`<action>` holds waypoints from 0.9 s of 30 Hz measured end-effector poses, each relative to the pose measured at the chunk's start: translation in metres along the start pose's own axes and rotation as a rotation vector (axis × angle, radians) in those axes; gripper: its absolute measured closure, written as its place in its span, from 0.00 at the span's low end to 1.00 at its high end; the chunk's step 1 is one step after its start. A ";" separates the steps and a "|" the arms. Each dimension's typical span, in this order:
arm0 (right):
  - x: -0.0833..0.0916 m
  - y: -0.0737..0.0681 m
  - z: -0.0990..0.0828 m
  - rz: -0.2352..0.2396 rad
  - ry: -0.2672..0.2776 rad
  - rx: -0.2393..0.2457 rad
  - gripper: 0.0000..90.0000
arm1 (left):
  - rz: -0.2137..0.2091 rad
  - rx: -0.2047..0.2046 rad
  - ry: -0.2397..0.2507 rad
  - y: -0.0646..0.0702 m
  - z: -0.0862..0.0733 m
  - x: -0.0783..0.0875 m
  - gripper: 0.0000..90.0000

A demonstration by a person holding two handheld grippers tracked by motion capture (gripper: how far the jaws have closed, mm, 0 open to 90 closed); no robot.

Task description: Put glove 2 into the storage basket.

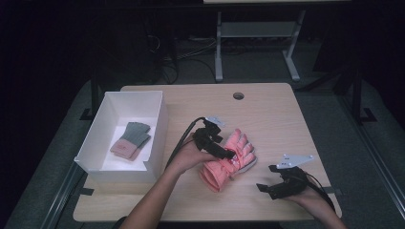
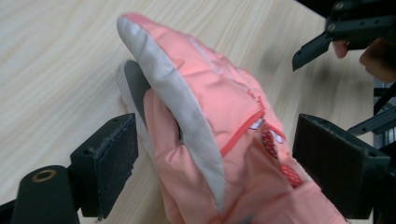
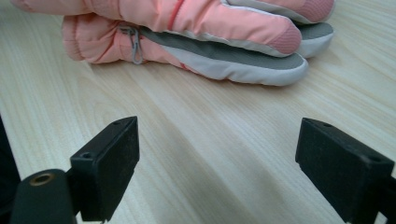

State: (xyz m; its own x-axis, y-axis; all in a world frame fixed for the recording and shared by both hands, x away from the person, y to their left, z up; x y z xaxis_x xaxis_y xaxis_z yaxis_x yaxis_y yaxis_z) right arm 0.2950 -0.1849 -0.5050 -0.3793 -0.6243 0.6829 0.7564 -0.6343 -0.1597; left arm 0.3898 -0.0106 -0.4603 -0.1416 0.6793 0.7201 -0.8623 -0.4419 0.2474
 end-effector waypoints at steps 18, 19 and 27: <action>-0.003 0.001 -0.001 -0.021 -0.023 0.004 0.15 | -0.065 0.040 -0.145 0.000 -0.027 -0.038 0.14; -0.003 0.001 -0.001 -0.021 -0.023 0.005 0.15 | -0.065 0.041 -0.155 -0.001 -0.029 -0.040 0.14; -0.003 0.001 0.000 -0.021 -0.020 0.010 0.15 | -0.083 0.069 -0.186 0.001 -0.035 -0.047 0.15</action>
Point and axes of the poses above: each handheld gripper's, and its own axes: x roughly backward along the jaws, z roughly out of its top, y roughly to its right, the point moved 8 cm from there along -x, roughly forward along the jaws, and after that the axes turned 2 degrees about z, right-handed, at the moved point
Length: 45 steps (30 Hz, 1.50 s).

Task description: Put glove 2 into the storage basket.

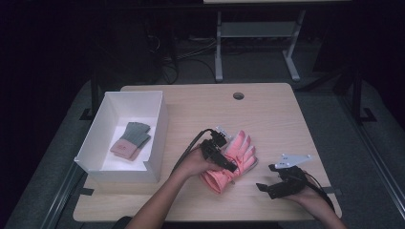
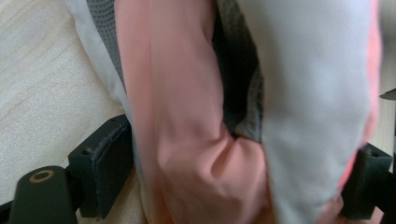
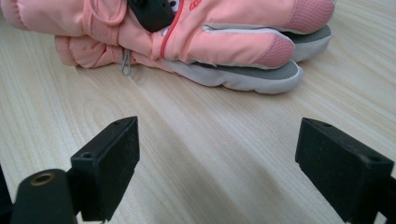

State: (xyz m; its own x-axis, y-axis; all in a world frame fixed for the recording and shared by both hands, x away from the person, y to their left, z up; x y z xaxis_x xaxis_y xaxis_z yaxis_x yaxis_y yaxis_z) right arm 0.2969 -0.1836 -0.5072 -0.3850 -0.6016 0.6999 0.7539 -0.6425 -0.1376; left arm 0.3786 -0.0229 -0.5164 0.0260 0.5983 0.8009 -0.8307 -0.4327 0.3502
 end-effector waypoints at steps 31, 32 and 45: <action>0.003 0.005 -0.001 -0.011 0.024 -0.012 0.15 | -0.087 0.025 0.032 0.010 0.005 0.046 0.69; 0.003 0.005 -0.001 -0.010 0.025 -0.013 0.15 | -0.083 0.022 0.036 0.011 0.006 0.050 0.69; 0.002 0.006 -0.001 -0.011 0.030 -0.009 0.15 | -0.047 0.035 0.081 0.016 0.017 0.090 0.69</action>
Point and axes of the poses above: each handheld gripper's, and its own axes: x roughly backward along the jaws, z roughly out of its top, y roughly to its right, the point moved 8 cm from there along -x, roughly forward along the jaws, and after that the axes turned 2 degrees about z, right-handed, at the moved point
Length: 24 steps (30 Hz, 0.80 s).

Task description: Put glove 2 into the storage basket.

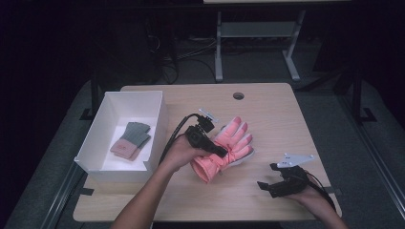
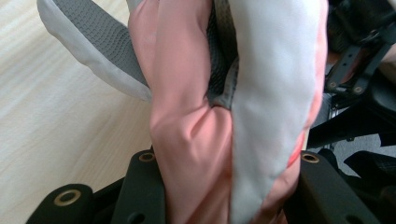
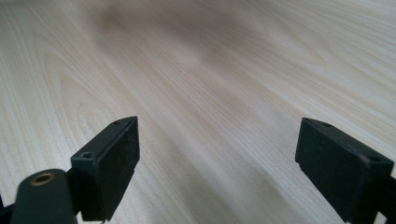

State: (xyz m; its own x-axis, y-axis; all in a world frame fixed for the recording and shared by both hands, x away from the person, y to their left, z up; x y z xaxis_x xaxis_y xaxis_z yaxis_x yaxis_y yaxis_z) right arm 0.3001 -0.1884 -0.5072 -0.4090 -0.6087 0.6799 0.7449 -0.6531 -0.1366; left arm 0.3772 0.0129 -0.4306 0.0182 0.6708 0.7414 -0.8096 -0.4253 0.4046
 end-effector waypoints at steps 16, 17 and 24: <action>0.000 0.001 0.001 -0.005 0.013 -0.010 0.15 | 0.060 -0.005 0.042 0.002 0.019 0.061 0.68; 0.000 0.001 0.001 -0.005 0.013 -0.011 0.15 | 0.063 -0.004 0.046 0.002 0.020 0.065 0.68; 0.000 0.001 0.001 -0.001 0.011 -0.017 0.15 | 0.088 0.014 0.079 -0.001 0.025 0.093 0.68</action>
Point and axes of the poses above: each handheld gripper's, and its own axes: x roughly backward along the jaws, z roughly out of its top, y roughly to its right, the point moved 8 cm from there along -x, roughly forward along the jaws, and after that the axes turned 2 degrees about z, right-handed, at the moved point
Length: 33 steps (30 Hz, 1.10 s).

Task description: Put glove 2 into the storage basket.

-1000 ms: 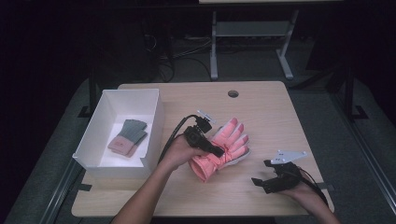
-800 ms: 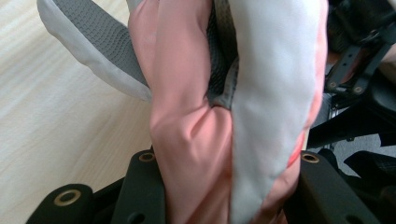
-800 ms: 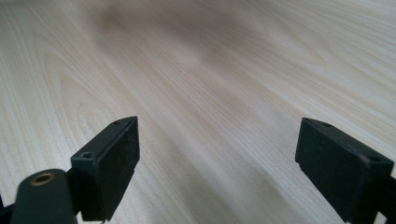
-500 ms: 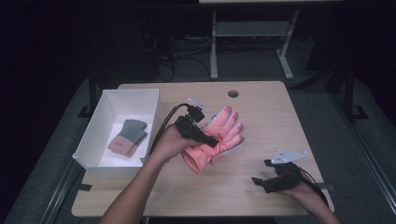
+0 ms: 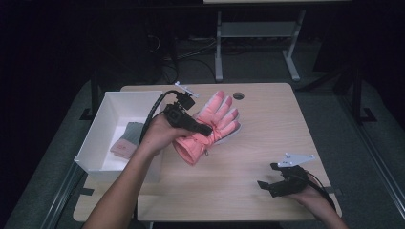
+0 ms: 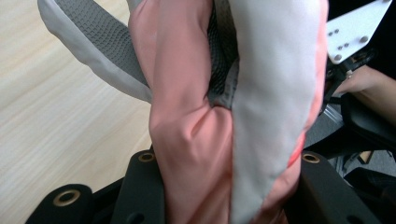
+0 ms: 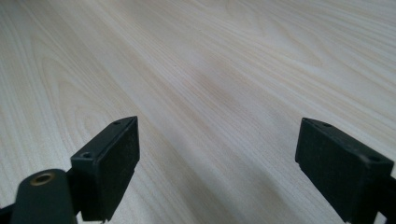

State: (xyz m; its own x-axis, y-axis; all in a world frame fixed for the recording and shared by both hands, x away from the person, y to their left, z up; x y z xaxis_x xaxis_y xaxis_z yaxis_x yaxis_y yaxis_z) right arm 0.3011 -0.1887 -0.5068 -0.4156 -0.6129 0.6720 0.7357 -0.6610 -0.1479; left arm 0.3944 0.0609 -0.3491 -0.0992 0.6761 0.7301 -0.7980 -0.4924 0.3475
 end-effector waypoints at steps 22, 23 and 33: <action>-0.014 -0.001 0.010 0.028 -0.006 0.028 0.15 | 0.134 0.115 0.119 -0.046 -0.015 0.085 0.68; -0.014 -0.001 0.011 0.031 -0.007 0.027 0.15 | 0.138 0.123 0.126 -0.049 -0.017 0.089 0.68; -0.019 -0.002 0.015 0.039 -0.009 0.039 0.15 | 0.195 0.192 0.176 -0.072 -0.038 0.124 0.68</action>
State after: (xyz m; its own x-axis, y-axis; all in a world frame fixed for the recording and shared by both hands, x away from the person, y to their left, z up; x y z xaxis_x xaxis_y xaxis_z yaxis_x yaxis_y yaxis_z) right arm 0.3155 -0.1693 -0.5084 -0.3814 -0.6338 0.6729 0.7717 -0.6191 -0.1457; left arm 0.4171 0.2010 -0.3053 -0.3536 0.6353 0.6865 -0.6287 -0.7049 0.3285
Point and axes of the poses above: each handheld gripper's, and its own axes: x roughly backward along the jaws, z roughly out of its top, y roughly to its right, the point moved 8 cm from there along -x, roughly forward along the jaws, and after that the axes turned 2 degrees about z, right-handed, at the moved point
